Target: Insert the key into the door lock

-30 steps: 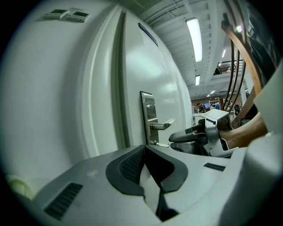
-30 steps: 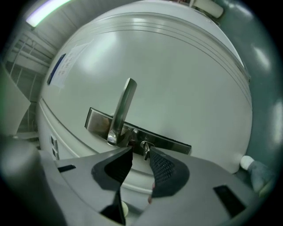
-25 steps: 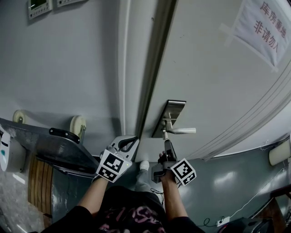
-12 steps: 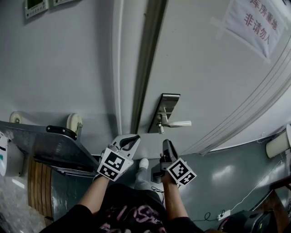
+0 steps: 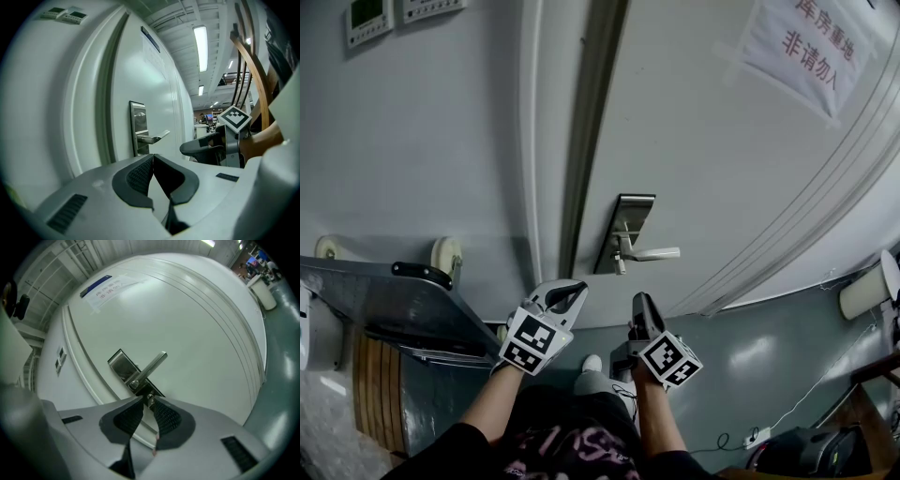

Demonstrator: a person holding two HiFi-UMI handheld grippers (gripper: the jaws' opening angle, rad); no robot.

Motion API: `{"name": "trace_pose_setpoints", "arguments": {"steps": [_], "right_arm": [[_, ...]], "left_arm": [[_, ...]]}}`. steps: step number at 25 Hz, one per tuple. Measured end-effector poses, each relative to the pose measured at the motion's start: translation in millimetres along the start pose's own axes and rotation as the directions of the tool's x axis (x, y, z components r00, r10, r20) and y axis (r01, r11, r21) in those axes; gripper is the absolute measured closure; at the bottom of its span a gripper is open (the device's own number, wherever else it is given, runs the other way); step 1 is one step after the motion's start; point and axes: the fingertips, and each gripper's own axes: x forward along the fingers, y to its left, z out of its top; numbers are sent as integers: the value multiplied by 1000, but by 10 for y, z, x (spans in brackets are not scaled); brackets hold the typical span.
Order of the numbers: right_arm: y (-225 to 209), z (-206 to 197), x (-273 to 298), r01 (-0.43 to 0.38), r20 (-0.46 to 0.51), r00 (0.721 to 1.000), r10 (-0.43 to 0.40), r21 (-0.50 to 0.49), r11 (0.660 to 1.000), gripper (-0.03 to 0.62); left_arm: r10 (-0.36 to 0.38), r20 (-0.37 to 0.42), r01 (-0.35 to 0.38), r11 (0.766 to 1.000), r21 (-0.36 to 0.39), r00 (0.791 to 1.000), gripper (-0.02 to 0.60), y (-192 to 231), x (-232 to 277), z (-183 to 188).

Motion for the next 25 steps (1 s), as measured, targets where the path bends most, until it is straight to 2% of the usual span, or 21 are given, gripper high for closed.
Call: {"name": "trace_pose_setpoints", "arguments": {"steps": [7, 10, 18, 25], "right_arm": [[23, 40, -52, -3, -25, 1000, 2, -55, 998, 479], [24, 63, -79, 5, -26, 1000, -8, -115, 993, 484], [96, 83, -122, 1, -37, 999, -16, -358, 934, 496], [85, 121, -211, -12, -42, 999, -7, -435, 901, 511]], "left_arm": [[8, 12, -8, 1000, -20, 1000, 568, -28, -13, 114], [17, 7, -17, 999, -27, 1000, 568, -41, -36, 113], [66, -4, -67, 998, -19, 998, 569, -3, -134, 130], [132, 2, -132, 991, 4, 991, 569, 35, -257, 211]]}}
